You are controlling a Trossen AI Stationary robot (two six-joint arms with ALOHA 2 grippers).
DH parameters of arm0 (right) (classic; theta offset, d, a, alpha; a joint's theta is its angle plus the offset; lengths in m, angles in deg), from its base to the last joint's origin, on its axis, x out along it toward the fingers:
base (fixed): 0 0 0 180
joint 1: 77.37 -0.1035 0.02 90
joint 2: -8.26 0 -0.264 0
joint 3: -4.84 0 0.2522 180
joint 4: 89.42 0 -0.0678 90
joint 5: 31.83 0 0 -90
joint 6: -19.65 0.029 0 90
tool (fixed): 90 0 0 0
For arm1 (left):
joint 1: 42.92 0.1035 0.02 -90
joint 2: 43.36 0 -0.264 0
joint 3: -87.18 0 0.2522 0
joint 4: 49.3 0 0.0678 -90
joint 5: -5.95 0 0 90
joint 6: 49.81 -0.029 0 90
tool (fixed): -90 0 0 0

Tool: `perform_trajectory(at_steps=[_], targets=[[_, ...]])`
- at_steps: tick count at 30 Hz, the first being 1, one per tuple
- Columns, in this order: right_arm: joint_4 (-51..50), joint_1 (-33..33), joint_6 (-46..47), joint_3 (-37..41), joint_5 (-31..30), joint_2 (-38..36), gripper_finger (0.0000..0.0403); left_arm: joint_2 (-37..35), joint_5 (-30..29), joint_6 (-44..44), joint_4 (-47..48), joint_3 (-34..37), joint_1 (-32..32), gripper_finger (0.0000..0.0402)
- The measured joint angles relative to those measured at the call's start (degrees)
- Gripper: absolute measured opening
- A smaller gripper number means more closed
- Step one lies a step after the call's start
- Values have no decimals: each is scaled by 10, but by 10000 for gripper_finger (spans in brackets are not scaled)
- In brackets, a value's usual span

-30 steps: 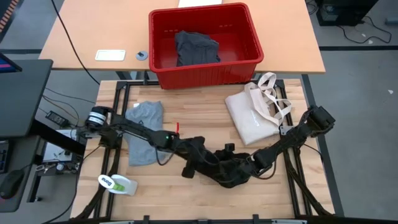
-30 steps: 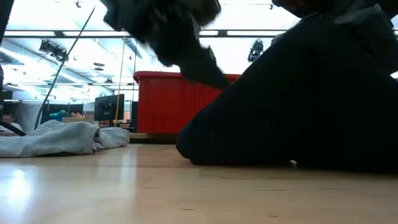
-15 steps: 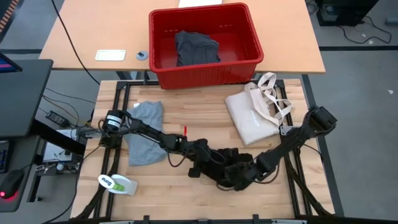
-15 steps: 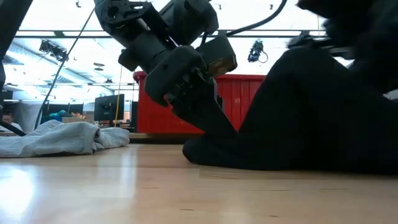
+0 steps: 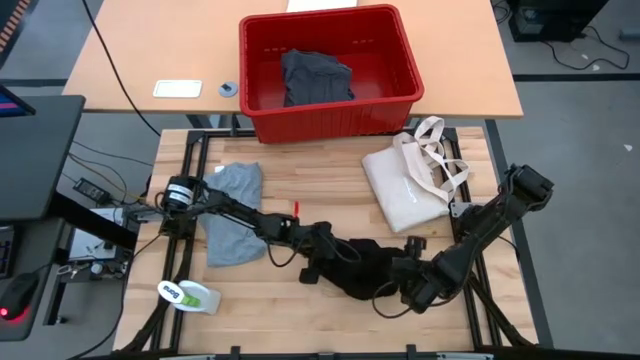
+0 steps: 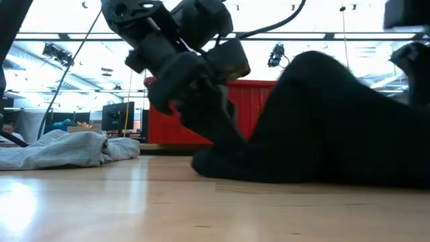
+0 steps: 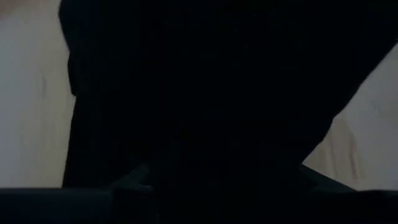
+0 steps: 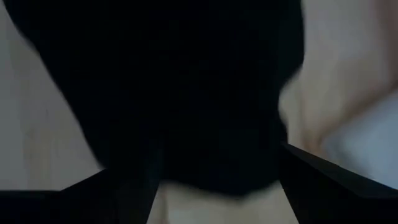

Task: Fold Laundry from Bin
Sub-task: Fold the black shirt

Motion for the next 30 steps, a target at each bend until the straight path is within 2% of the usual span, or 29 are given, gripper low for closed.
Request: perform_trajectory(at_steps=[4, 8, 16, 19, 22, 24, 26, 30], targets=[[-15, -3, 80, 11, 62, 20, 312, -34, -11, -16, 61, 2, 1, 181], [59, 7, 89, 35, 34, 45, 308, -61, -19, -43, 122, 3, 2, 181], [272, 74, -55, 36, -27, 124, 300, -184, -17, -53, 161, 3, -1, 181], [352, 109, -107, 36, -62, 149, 295, -215, -17, -18, 159, 2, -1, 181], [445, 142, -157, 39, -116, 162, 289, -225, -17, 25, 158, 2, -3, 181], [508, 161, -195, 39, -130, 163, 285, -226, -16, 51, 157, 2, -4, 181], [533, 175, -232, 37, -115, 161, 282, -226, -15, 74, 164, 2, -4, 181], [472, 183, -249, 39, -86, 140, 275, -226, -22, 83, 190, 1, -4, 181]])
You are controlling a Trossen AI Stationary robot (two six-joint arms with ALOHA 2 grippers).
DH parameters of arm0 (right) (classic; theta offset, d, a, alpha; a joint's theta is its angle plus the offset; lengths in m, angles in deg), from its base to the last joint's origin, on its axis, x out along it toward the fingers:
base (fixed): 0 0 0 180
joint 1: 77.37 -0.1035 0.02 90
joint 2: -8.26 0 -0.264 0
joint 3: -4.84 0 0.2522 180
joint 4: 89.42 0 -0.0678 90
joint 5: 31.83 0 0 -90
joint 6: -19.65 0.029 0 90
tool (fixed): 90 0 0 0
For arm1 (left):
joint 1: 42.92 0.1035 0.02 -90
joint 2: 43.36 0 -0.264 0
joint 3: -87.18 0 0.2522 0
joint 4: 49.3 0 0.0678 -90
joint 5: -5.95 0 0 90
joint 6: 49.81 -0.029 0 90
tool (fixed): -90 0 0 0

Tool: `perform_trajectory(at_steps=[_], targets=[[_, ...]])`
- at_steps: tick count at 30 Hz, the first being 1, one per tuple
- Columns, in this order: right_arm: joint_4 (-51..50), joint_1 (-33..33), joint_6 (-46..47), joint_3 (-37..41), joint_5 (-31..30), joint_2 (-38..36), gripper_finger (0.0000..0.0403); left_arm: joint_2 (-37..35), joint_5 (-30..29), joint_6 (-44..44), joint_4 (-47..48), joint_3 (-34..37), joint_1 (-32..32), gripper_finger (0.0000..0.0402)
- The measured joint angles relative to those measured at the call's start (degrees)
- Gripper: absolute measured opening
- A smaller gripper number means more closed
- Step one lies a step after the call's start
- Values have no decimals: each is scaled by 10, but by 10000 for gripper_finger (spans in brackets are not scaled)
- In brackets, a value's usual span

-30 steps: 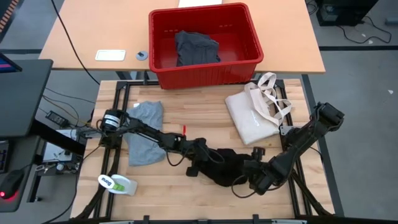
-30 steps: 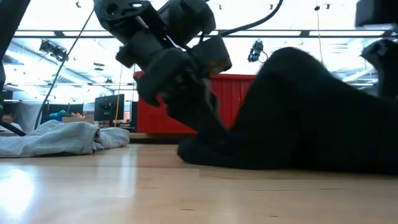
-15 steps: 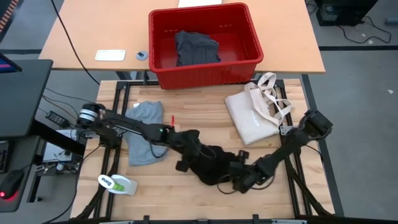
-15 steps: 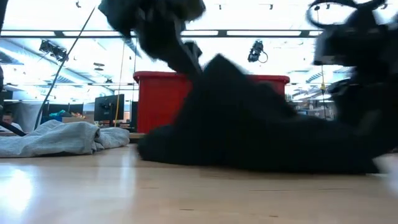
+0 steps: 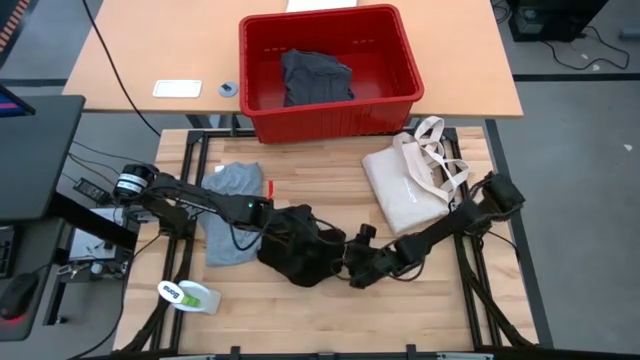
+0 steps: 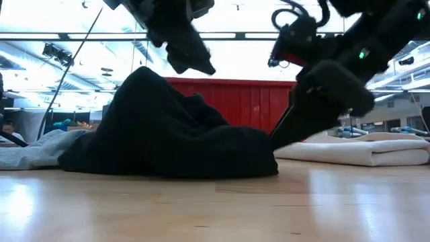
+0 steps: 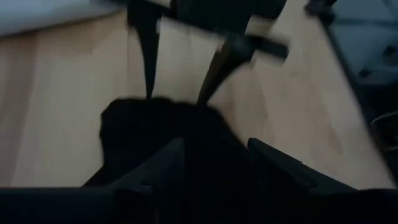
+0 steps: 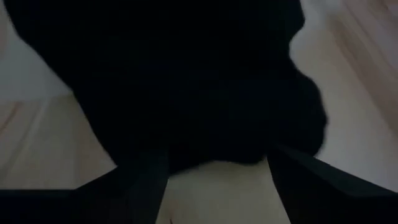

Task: Fold Laundry from Bin
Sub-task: Fold the black shirt

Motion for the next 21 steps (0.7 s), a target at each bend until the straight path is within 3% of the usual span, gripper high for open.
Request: perform_trajectory(at_steps=[6, 10, 15, 19, 21], targets=[[-105, -13, -11, 0, -6, -54, 267, -6, -39, -8, 68, -1, 2, 181], [-28, -10, -145, -1, -44, -46, 267, -5, -53, 11, 78, -1, -6, 181], [107, 22, -347, -1, -56, -5, 266, -5, -147, -7, 65, -1, -51, 181], [143, 50, -383, -1, -73, -2, 261, -5, -172, 1, 85, -1, -80, 181], [148, 63, -400, -1, -45, -5, 256, -5, -174, 12, 91, -1, -88, 181]])
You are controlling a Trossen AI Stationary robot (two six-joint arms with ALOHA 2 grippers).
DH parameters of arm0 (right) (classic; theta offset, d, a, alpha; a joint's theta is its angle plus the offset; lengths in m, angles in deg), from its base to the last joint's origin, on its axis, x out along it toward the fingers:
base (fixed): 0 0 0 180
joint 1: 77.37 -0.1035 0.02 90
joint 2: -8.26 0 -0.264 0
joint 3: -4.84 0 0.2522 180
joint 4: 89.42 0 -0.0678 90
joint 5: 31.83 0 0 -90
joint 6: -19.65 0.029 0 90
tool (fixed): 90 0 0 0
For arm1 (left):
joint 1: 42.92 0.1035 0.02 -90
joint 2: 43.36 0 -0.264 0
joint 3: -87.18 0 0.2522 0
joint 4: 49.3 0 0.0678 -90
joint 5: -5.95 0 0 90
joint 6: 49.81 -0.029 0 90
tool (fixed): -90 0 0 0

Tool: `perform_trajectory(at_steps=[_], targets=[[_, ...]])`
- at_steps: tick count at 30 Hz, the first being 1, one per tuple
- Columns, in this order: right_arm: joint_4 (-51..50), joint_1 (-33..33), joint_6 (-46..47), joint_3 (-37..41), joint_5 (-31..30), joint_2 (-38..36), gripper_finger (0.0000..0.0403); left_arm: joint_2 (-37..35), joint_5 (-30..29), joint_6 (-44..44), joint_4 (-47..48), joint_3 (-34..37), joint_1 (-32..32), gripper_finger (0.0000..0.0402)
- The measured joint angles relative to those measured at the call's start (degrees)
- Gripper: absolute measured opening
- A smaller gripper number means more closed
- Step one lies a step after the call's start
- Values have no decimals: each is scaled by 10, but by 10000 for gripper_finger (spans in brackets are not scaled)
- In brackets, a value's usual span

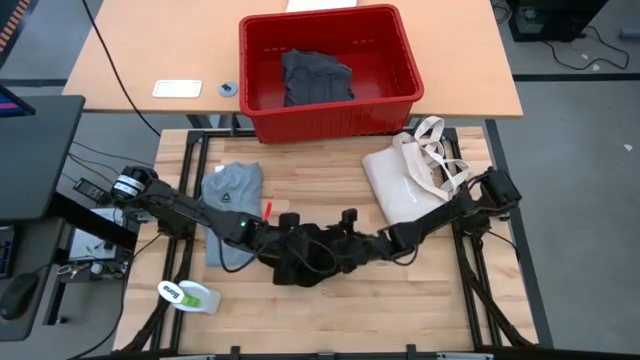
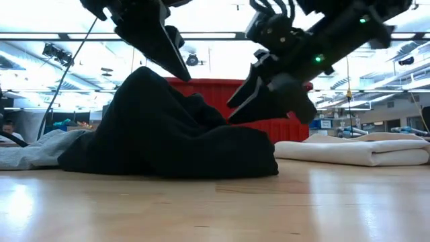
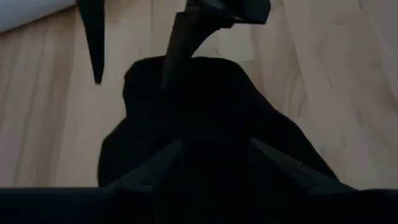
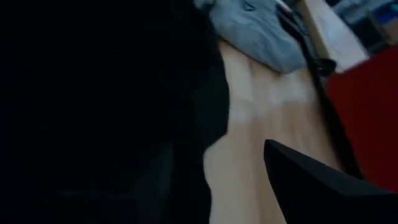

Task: Fold Laundry from Bin
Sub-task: Fold the black shirt

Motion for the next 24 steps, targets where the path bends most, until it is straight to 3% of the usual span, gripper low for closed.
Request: perform_trajectory(at_steps=[4, 10, 17, 20, 24], targets=[[20, 26, 1, 0, 128, 0, 245, 0, -24, 21, 11, 0, -8, 181], [37, 32, -6, 0, 115, 7, 234, 0, -36, 28, 22, 0, -4, 181], [75, 54, -20, 0, 120, 67, 216, 0, -36, 29, 21, 0, 7, 181], [82, 52, -25, 0, 84, 69, 164, 0, -36, 33, 25, 0, 7, 181], [92, 45, -52, 0, 75, 49, 50, 0, -36, 33, 28, 0, 6, 181]])
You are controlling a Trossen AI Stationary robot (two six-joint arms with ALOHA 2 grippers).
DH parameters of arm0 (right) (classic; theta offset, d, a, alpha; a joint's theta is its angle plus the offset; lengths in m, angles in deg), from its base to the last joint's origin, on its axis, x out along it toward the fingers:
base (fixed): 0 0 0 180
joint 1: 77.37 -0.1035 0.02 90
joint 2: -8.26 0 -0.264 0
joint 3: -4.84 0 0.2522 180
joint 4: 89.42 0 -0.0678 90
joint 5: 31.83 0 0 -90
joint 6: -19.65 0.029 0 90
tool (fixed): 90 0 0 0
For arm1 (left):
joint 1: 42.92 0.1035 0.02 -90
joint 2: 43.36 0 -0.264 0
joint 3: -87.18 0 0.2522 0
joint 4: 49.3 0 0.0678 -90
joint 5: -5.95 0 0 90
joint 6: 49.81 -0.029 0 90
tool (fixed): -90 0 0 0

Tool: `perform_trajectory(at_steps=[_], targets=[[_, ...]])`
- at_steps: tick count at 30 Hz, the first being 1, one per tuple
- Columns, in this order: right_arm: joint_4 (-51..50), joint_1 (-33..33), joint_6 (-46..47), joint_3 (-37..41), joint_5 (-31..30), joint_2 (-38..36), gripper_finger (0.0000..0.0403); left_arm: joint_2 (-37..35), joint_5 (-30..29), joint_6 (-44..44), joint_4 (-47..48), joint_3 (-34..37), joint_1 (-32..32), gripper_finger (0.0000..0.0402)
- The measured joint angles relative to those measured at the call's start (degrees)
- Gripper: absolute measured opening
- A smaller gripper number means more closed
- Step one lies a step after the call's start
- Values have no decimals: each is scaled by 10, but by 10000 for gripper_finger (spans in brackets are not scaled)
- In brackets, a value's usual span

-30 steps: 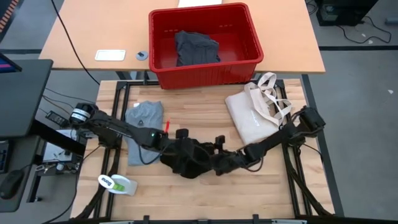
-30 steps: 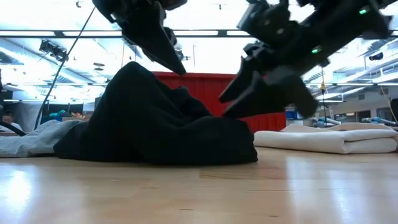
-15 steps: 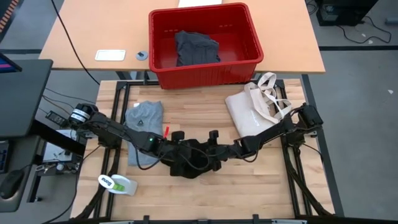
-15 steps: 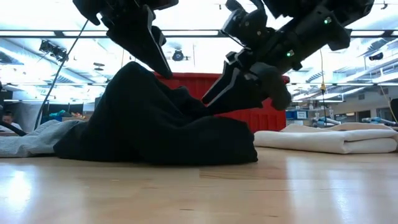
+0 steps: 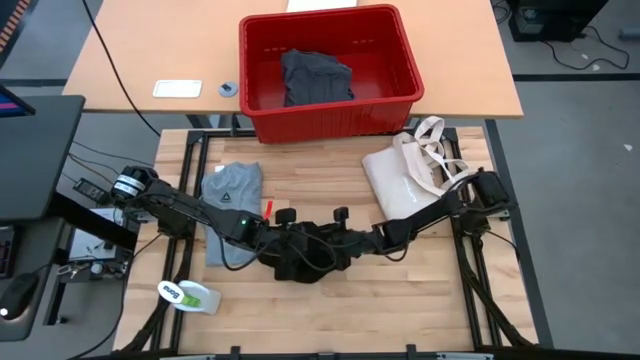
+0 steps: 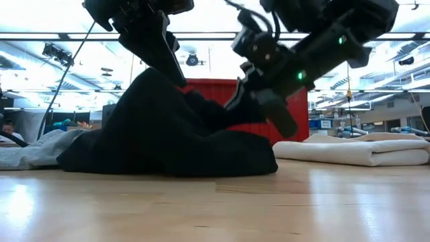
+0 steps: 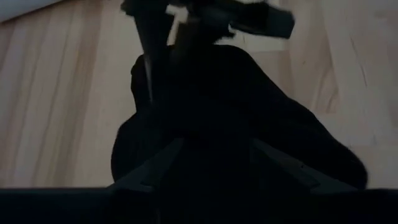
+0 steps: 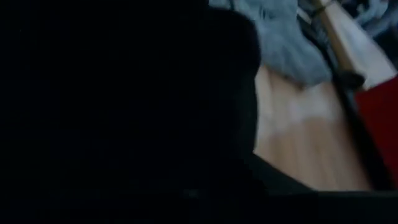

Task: Fold Laundry from Bin
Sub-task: Fold the black shirt

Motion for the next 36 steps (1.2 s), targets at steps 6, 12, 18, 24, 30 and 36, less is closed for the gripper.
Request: perform_trajectory(at_steps=[6, 12, 18, 24, 30, 36], targets=[[19, -36, -135, 0, -85, -31, 30, -3, -29, -25, -1, 0, -4, 181], [24, -80, -320, 0, -237, -65, 12, -27, -55, -94, -37, 0, -26, 181], [45, -109, -366, 0, -342, -83, 24, -38, -56, -180, -100, 0, -50, 181], [-19, -151, -379, 1, -496, -84, 31, -26, -56, -185, -82, 1, -39, 181], [-96, -194, -264, 1, -482, -87, 19, -8, -37, -180, -99, 0, -19, 181], [-251, -240, 1, 1, -424, -87, 29, 17, -6, -158, -97, 0, -10, 181]])
